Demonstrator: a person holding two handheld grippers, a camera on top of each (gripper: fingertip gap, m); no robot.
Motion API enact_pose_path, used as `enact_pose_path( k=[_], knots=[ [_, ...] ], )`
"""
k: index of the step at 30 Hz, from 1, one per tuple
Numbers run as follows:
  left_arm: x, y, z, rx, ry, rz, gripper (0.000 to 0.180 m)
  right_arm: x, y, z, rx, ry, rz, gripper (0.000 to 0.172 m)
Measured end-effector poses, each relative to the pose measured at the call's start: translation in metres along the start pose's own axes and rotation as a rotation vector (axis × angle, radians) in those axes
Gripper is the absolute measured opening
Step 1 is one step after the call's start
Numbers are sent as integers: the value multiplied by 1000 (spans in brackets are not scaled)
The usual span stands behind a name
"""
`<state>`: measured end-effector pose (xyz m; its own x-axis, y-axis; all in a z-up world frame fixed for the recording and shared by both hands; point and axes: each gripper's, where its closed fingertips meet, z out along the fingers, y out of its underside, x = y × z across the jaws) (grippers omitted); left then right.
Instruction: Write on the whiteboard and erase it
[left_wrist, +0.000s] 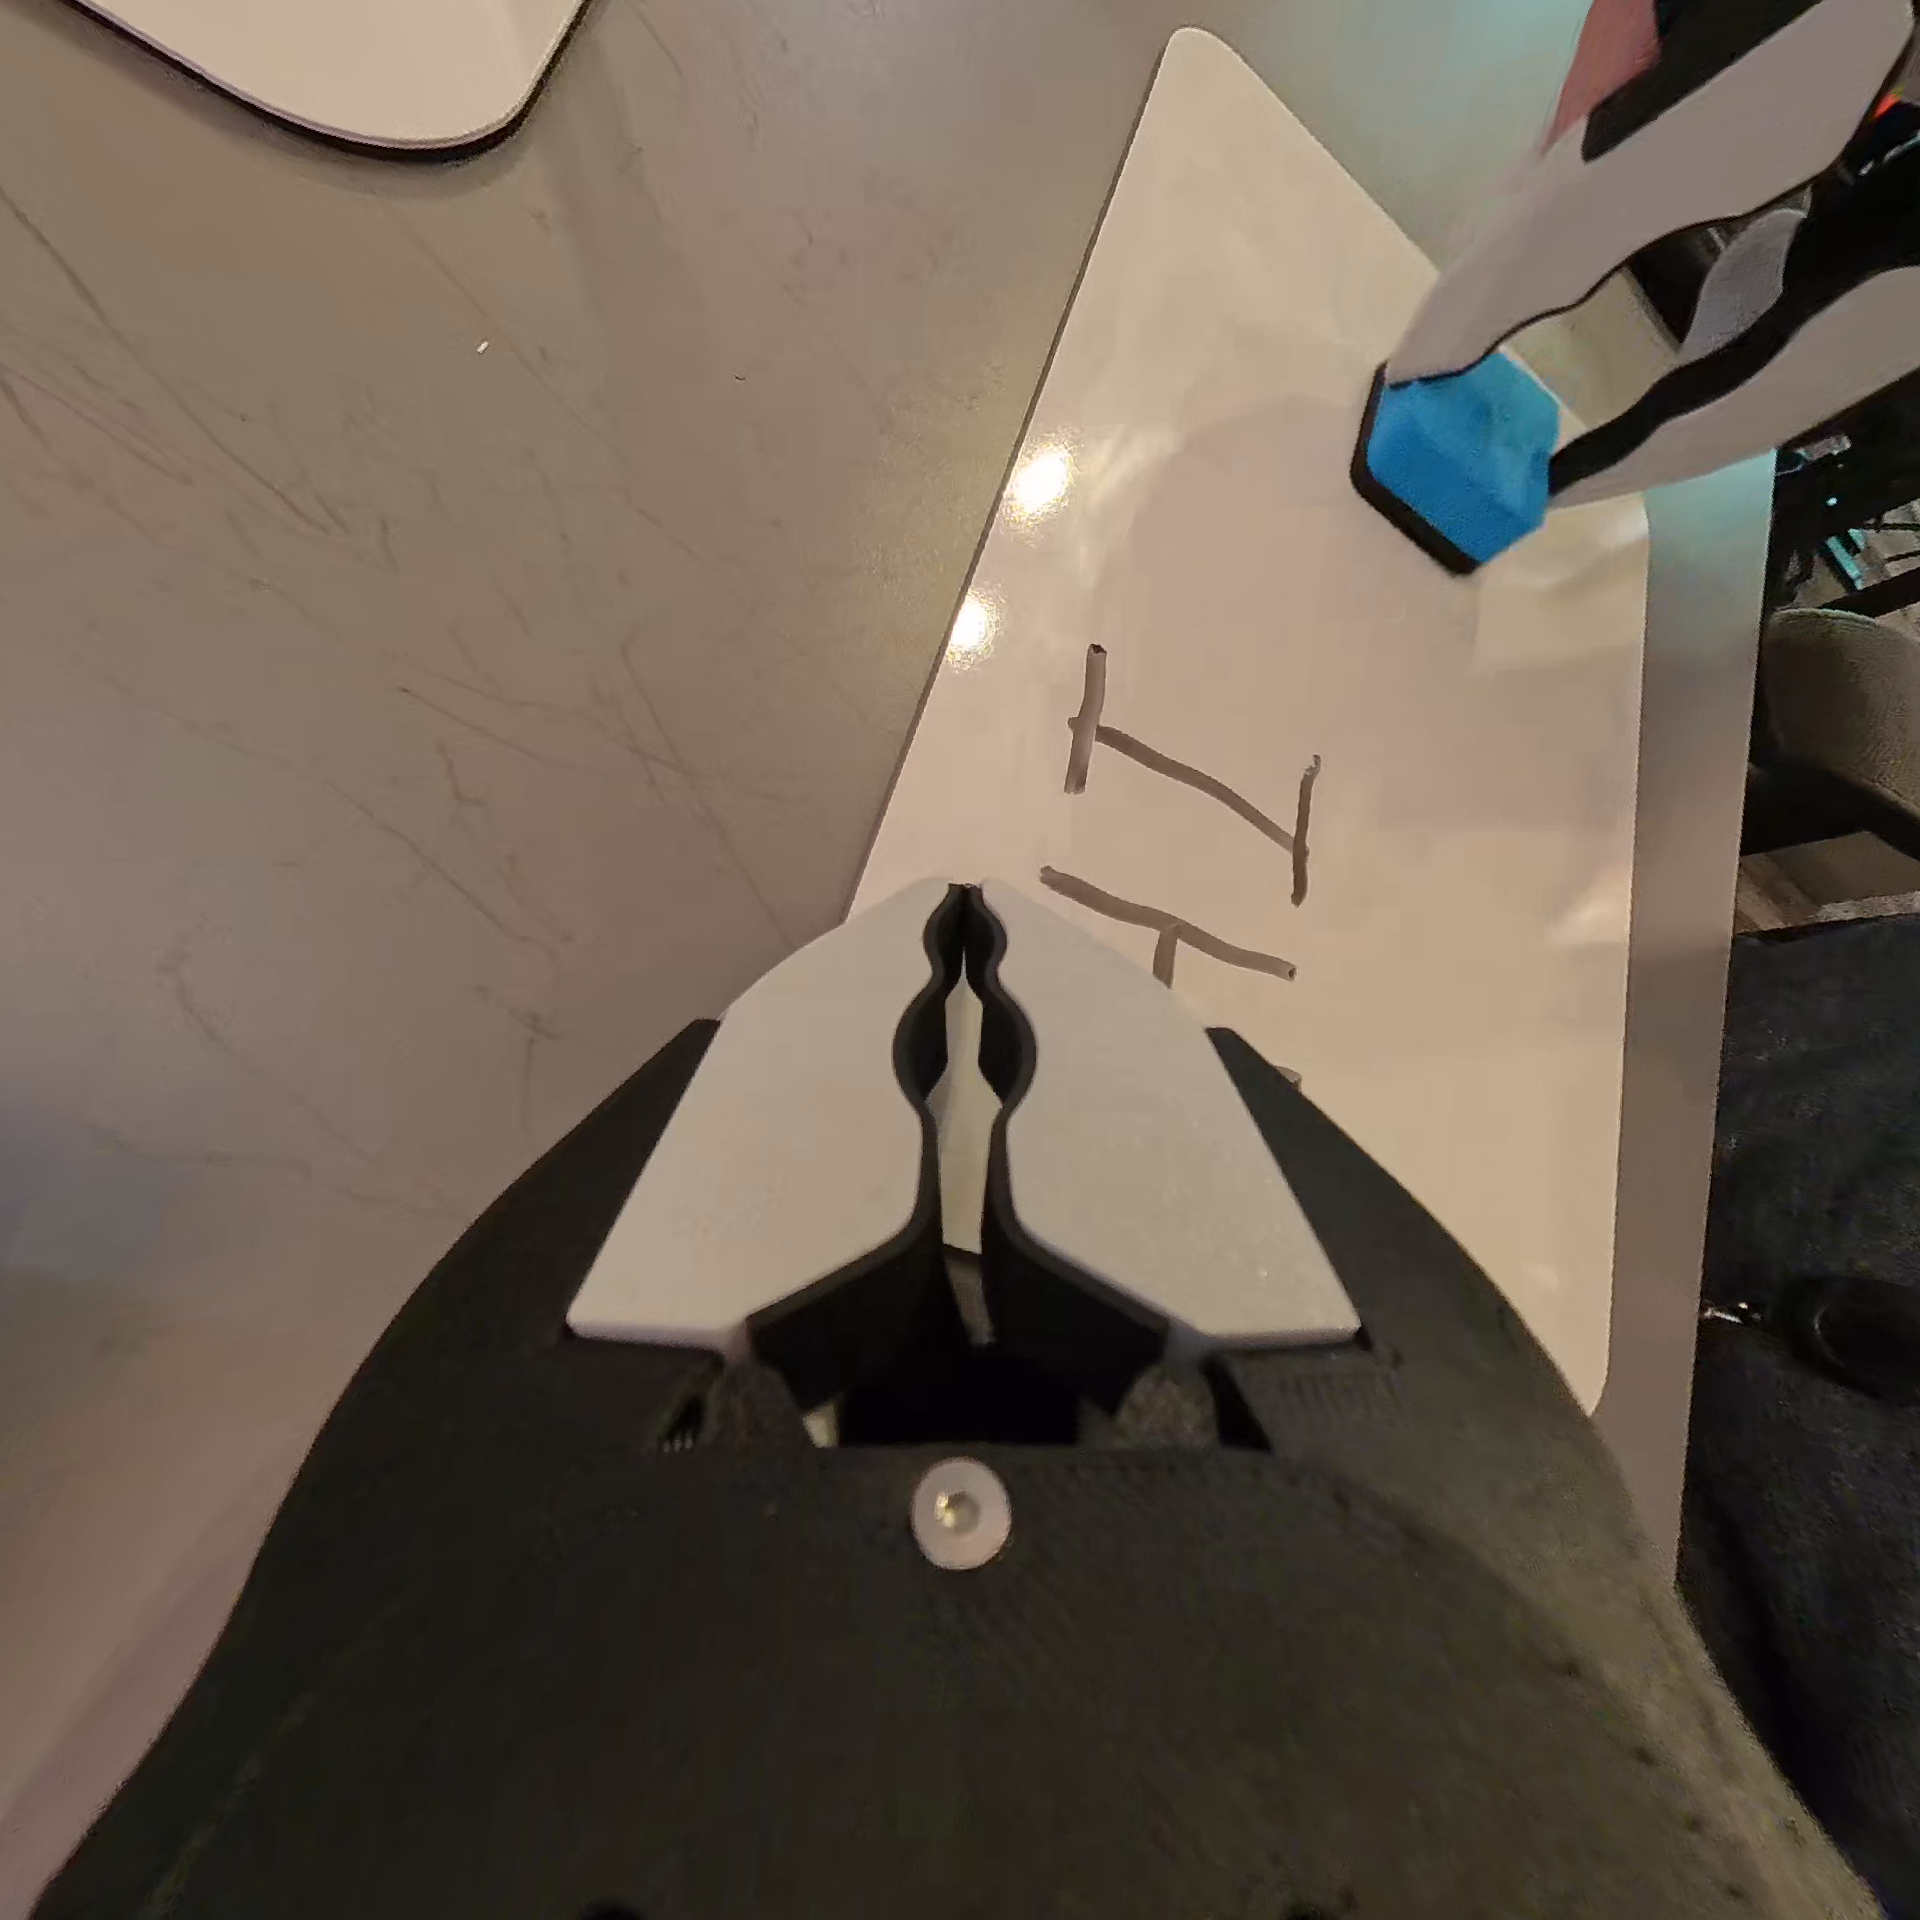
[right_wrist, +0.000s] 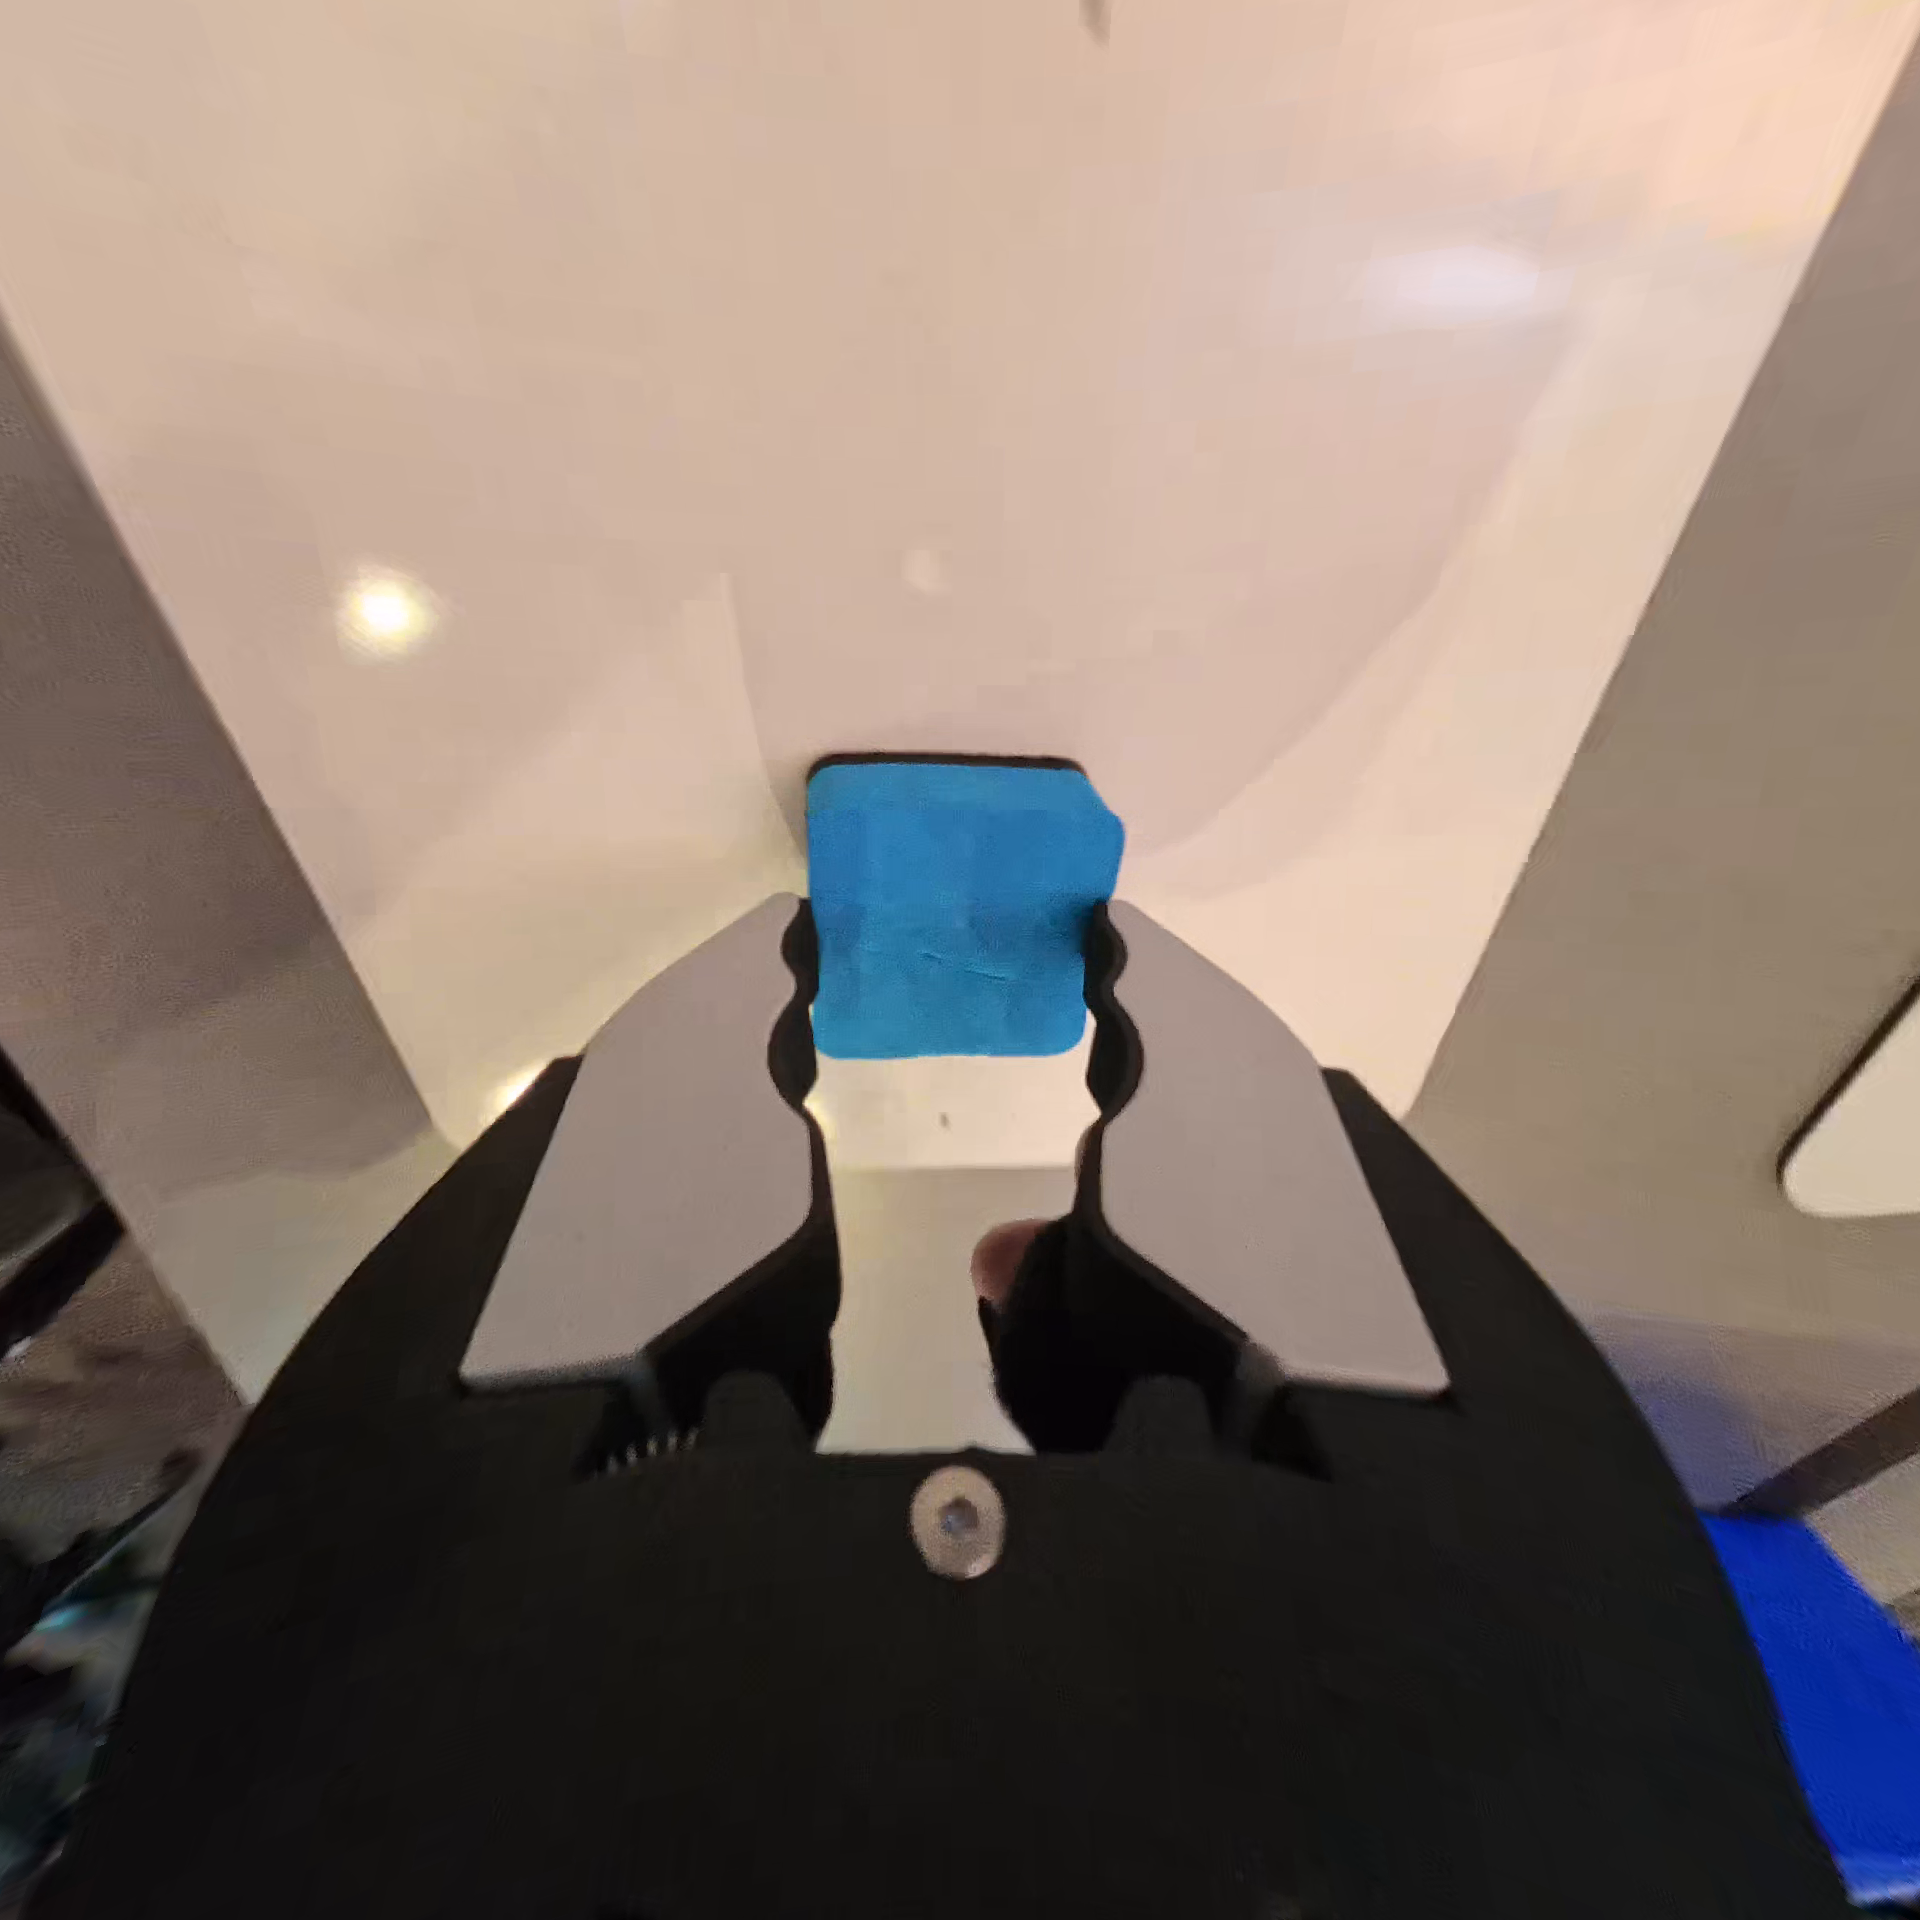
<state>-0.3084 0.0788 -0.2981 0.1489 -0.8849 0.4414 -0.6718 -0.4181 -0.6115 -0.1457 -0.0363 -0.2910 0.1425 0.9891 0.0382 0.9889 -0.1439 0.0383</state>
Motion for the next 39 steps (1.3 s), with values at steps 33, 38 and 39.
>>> enact_pose_path(
  k=[33,38,39],
  knots=[
    [0,0,0,4,6,-14,1,69,-134,0,102,87,-109,51],
    [0,0,0,5,3,-13,1,77,-130,1,83,74,-68,51],
    [0,0,0,5,5,-16,1,72,-142,0,103,83,-119,51]
  ],
)
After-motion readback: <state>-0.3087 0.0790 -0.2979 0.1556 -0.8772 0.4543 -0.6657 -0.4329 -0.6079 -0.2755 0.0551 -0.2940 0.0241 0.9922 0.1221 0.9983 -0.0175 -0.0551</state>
